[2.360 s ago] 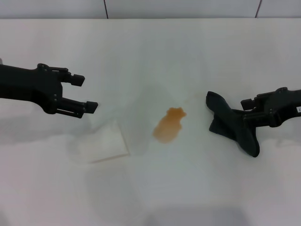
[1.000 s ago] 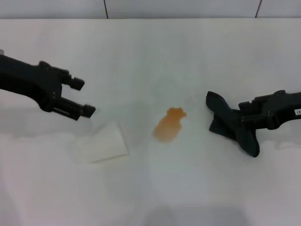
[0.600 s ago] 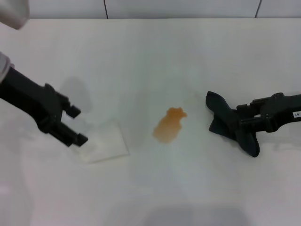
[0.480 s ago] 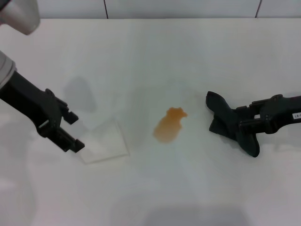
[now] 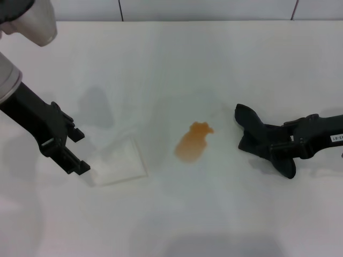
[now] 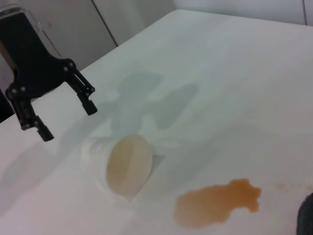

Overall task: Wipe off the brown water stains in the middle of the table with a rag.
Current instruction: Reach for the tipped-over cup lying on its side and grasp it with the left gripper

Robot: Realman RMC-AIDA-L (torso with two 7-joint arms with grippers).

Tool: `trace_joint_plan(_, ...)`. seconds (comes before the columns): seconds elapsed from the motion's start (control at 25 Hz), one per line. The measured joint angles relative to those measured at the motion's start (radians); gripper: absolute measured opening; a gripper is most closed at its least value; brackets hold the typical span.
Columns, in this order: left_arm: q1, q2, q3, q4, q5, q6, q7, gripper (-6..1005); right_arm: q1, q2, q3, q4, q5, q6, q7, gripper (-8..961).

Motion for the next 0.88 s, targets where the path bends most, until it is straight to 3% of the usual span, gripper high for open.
trace_joint_plan(0.28, -0.014, -0.011, 0.009, -0.004, 0.006, -0.040, 0.031, 878, -0.001, 0.000, -0.001, 0.000, 0.007, -0.001, -0.001, 608)
trace_joint_plan(0.88, -0.017, -0.070, 0.023, -0.024, 0.002, -0.120, 0.076, 877, 0.002, 0.000, -0.001, -0.007, 0.011, -0.007, -0.002, 608)
